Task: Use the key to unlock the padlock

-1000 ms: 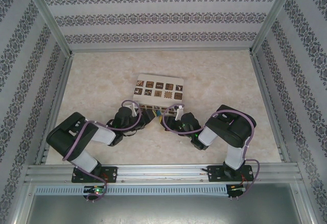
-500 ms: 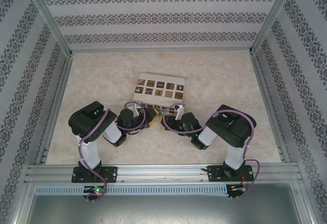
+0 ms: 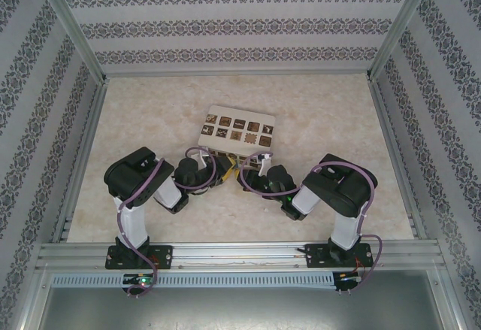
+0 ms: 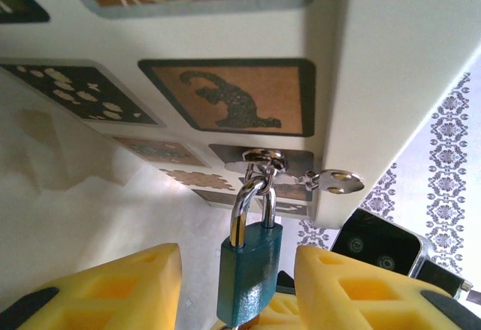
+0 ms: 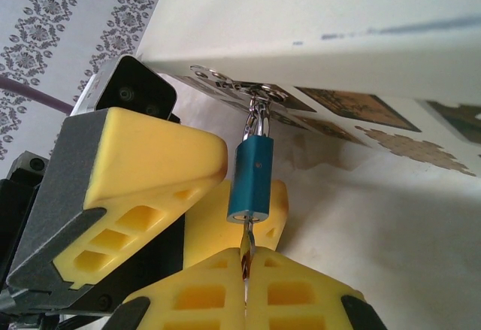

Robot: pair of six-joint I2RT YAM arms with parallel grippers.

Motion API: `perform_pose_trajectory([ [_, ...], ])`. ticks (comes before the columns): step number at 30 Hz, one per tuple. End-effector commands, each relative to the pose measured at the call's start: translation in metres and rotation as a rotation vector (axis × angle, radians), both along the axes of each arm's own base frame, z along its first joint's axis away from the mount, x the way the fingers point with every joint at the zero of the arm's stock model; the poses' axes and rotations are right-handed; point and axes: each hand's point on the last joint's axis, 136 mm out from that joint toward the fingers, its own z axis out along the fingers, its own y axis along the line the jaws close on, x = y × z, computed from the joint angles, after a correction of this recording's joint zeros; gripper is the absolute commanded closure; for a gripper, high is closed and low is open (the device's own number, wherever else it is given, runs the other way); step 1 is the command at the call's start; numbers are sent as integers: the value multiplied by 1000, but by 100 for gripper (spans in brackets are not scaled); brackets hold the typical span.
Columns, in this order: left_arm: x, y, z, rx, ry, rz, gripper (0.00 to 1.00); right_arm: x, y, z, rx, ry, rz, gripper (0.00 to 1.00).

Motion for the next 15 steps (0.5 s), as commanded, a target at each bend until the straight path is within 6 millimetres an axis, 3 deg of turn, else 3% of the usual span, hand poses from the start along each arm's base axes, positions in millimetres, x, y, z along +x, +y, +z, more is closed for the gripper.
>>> perform_pose_trajectory([
  [1,14,0,16,-45,-49,32,59,-3,6,13,46,-7,31,100],
  [15,17,0,15,-47,-46,43,72,-3,6,15,61,5,32,100],
])
